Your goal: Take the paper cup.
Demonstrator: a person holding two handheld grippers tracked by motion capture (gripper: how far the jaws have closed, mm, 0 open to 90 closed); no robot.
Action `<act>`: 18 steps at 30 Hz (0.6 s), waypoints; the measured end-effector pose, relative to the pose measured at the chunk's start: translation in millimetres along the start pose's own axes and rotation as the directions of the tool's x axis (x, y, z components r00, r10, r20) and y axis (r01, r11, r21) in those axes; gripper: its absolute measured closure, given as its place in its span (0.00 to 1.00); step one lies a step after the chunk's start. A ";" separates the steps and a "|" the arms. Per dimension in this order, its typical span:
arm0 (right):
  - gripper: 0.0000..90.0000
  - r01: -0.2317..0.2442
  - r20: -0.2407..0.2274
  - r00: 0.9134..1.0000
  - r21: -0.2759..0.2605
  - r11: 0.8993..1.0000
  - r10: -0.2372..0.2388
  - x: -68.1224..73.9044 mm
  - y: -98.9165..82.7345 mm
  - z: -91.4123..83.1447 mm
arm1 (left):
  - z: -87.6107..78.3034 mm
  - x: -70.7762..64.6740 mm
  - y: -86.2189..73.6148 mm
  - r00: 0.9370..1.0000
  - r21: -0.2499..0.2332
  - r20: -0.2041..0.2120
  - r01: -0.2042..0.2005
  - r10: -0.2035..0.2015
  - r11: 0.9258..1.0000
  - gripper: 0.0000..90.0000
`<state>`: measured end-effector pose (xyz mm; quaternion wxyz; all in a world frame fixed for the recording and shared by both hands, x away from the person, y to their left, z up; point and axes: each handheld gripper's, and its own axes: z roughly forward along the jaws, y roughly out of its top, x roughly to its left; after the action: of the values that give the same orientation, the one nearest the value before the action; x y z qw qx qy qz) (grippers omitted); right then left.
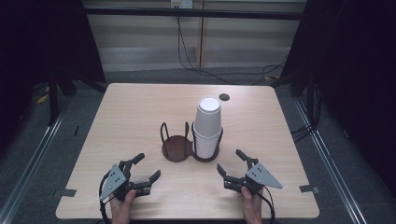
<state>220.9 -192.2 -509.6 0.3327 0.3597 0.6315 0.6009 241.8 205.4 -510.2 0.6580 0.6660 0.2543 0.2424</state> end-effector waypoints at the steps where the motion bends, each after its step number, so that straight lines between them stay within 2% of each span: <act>1: 0.14 0.000 0.000 1.000 0.000 1.000 0.000 0.0 0.0 0.0 | 0.0 0.0 0.0 1.000 0.000 0.000 0.000 0.000 1.000 0.18; 5: 0.14 -0.041 -0.032 0.999 0.015 0.999 0.041 -2.8 0.4 -1.8 | 0.1 -0.1 0.0 1.000 0.000 0.002 0.004 -0.004 1.000 0.18; 7: 0.14 -0.045 -0.032 0.998 0.016 0.999 0.045 -3.5 0.4 -2.1 | 0.1 -0.1 0.0 1.000 0.000 0.002 0.003 -0.003 1.000 0.18; 9: 0.14 -0.077 -0.078 0.994 0.045 0.996 0.080 -5.9 1.2 -1.5 | 0.1 -0.1 0.0 1.000 0.000 0.002 0.003 -0.003 1.000 0.19; 17: 0.15 -0.088 -0.043 0.995 0.101 0.991 0.093 -5.4 3.1 3.8 | 0.1 0.0 0.0 1.000 -0.001 0.008 0.002 -0.002 1.000 0.18; 18: 0.14 -0.085 -0.049 0.995 0.106 0.991 0.091 -5.2 3.4 4.8 | 0.1 0.0 0.0 1.000 0.000 0.008 0.003 -0.003 1.000 0.18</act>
<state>227.9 -194.2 -506.6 0.2694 0.3877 0.6543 0.5908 241.9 205.4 -510.1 0.6594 0.6665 0.2527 0.2389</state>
